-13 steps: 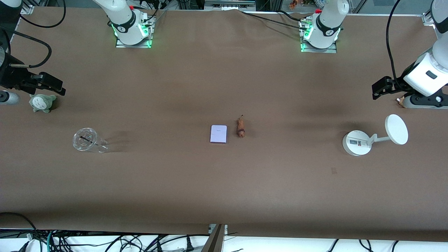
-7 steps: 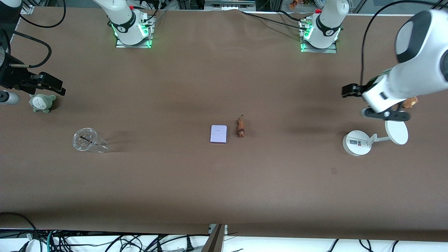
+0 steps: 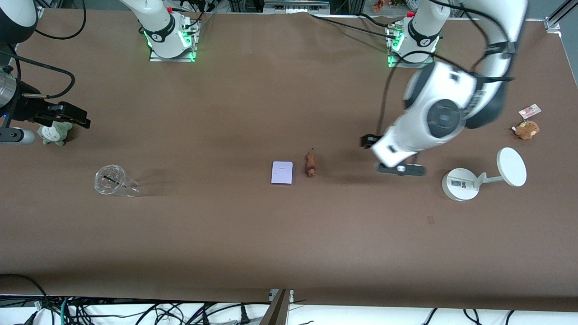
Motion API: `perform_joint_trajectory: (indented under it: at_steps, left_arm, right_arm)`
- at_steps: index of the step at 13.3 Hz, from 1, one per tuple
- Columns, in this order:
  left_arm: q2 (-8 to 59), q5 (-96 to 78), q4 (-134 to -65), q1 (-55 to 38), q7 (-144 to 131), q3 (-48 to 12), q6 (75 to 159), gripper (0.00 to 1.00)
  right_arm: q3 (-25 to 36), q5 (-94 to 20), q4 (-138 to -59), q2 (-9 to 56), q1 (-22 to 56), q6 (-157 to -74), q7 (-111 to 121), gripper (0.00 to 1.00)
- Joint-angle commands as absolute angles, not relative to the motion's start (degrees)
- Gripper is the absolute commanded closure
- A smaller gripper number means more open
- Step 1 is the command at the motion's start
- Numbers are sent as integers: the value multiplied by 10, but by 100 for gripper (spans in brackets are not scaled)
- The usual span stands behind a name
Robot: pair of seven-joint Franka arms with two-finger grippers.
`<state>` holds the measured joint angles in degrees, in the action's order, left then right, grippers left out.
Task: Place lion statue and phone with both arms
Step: 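Reach the left gripper to the brown lion statue and grasp it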
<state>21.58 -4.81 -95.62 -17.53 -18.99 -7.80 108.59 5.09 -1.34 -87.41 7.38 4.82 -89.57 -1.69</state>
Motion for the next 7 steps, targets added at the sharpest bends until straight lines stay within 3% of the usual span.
perform_joint_trajectory:
  at_steps: [1,7]
  left_arm:
    - [260,-55,-947,-214,-208,-69,1172,0]
    - [380,-48,-947,-306,-312,-69,1392,0]
  right_arm:
    - [46,-10,-865,103,43,-891,-16,0]
    - [40,-18,-861,122,54,-917,-23,0]
